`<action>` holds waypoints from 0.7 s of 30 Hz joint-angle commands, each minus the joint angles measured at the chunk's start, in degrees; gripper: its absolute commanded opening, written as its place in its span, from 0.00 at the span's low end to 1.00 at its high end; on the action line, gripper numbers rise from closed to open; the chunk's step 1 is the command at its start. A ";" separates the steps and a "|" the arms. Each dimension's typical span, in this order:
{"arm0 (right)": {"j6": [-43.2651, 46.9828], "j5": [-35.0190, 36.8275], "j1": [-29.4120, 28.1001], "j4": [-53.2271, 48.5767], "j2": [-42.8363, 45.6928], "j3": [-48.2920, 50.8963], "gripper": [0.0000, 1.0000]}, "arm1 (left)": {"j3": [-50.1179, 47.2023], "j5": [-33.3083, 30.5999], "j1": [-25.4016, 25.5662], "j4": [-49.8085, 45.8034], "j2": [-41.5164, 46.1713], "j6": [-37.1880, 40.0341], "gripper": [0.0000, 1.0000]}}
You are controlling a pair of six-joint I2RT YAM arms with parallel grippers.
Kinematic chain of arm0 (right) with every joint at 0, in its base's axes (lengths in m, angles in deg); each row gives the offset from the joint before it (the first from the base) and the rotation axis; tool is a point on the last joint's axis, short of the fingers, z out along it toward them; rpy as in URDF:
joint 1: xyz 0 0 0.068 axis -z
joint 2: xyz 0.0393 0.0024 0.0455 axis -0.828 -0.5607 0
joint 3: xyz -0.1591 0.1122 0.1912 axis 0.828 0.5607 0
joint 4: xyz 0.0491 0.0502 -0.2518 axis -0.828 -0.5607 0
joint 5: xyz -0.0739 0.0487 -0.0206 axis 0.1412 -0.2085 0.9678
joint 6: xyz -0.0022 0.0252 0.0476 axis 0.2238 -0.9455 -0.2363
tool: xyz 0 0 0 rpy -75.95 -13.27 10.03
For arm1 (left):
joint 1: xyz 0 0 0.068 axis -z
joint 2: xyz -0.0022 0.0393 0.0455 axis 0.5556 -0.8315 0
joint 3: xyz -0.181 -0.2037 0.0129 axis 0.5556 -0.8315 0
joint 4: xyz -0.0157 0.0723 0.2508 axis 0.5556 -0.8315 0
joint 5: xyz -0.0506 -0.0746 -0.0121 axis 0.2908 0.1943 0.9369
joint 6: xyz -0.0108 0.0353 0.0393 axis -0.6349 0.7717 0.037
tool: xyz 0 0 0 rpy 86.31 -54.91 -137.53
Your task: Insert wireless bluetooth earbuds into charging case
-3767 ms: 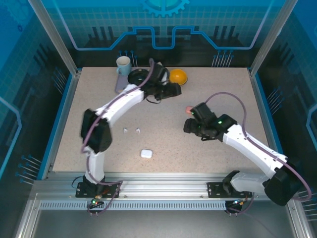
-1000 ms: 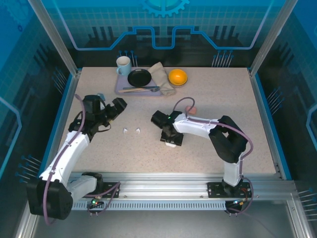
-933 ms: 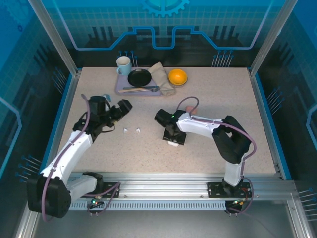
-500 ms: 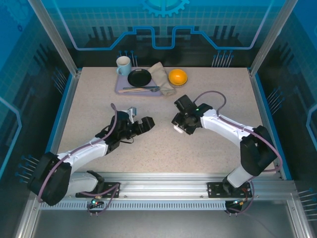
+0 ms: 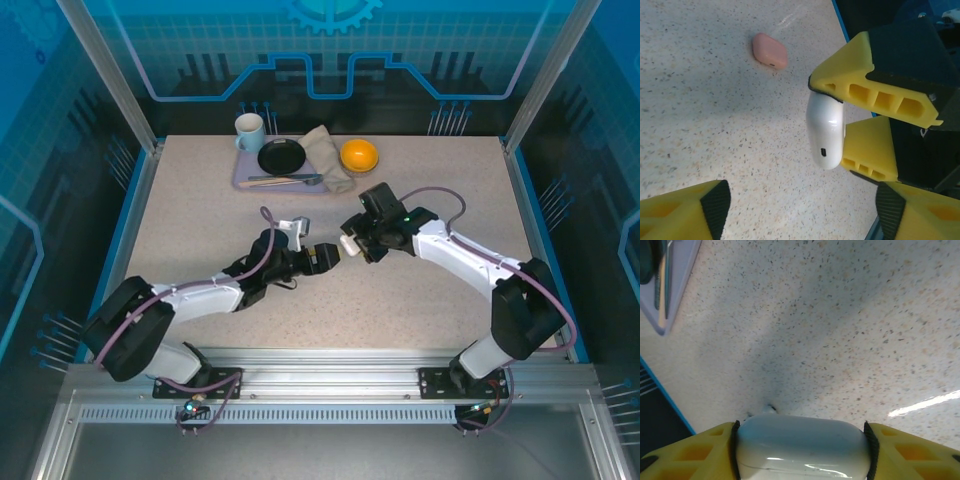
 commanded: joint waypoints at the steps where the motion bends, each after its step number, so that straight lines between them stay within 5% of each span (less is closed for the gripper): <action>1: -5.14 -1.68 0.89 3.19 1.41 1.10 0.43 | 2.53 -1.07 0.73 4.53 -1.91 0.55 0.75; 21: -7.02 -2.74 0.96 4.63 2.20 1.27 0.42 | 7.00 -1.42 0.99 8.26 -8.59 -0.75 0.56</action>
